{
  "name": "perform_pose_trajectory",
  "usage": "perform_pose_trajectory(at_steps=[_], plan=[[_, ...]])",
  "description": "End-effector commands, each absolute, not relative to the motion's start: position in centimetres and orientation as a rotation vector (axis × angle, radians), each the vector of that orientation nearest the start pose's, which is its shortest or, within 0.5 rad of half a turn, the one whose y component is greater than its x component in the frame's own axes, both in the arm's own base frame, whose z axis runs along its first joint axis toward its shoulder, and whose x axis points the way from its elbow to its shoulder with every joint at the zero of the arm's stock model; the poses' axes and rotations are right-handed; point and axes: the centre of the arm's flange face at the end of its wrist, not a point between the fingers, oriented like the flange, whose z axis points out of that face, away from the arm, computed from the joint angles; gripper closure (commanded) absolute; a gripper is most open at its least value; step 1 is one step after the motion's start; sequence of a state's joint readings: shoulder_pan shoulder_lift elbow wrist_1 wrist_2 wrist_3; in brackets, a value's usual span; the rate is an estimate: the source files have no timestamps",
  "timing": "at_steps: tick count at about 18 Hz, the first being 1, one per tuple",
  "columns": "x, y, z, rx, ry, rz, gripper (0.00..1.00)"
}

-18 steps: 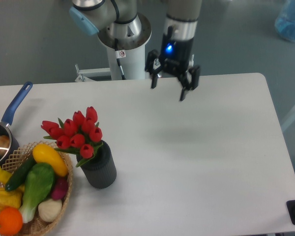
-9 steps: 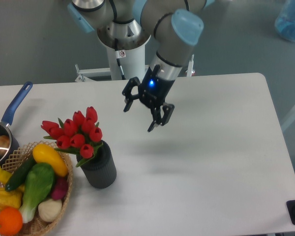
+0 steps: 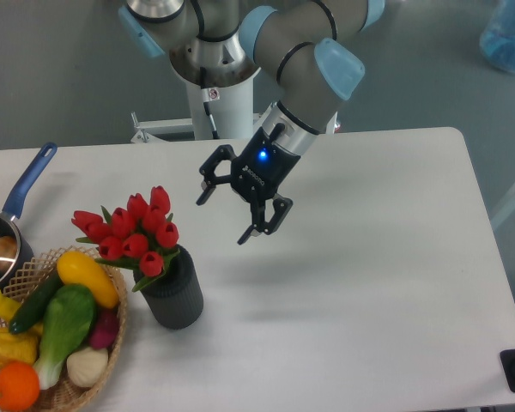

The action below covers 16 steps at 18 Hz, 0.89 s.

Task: Pick up the flowers from the vase
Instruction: 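Move the open gripper down to the tulip stems above the vase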

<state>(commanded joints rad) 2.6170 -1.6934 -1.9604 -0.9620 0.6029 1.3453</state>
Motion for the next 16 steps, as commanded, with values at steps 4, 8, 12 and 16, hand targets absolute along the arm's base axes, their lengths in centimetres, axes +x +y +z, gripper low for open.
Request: perform_pose_trajectory(at_steps=[4,8,12,16], plan=[[-32.2,43.8,33.4,-2.172,0.391,-0.329,0.0],[-31.5,44.1,33.0,-2.156,0.453,-0.318,0.0],[-31.0,44.6,33.3,-2.135,0.505,-0.303,0.0],[-30.7,45.3,32.6,-2.095,0.597,-0.283,0.0]])
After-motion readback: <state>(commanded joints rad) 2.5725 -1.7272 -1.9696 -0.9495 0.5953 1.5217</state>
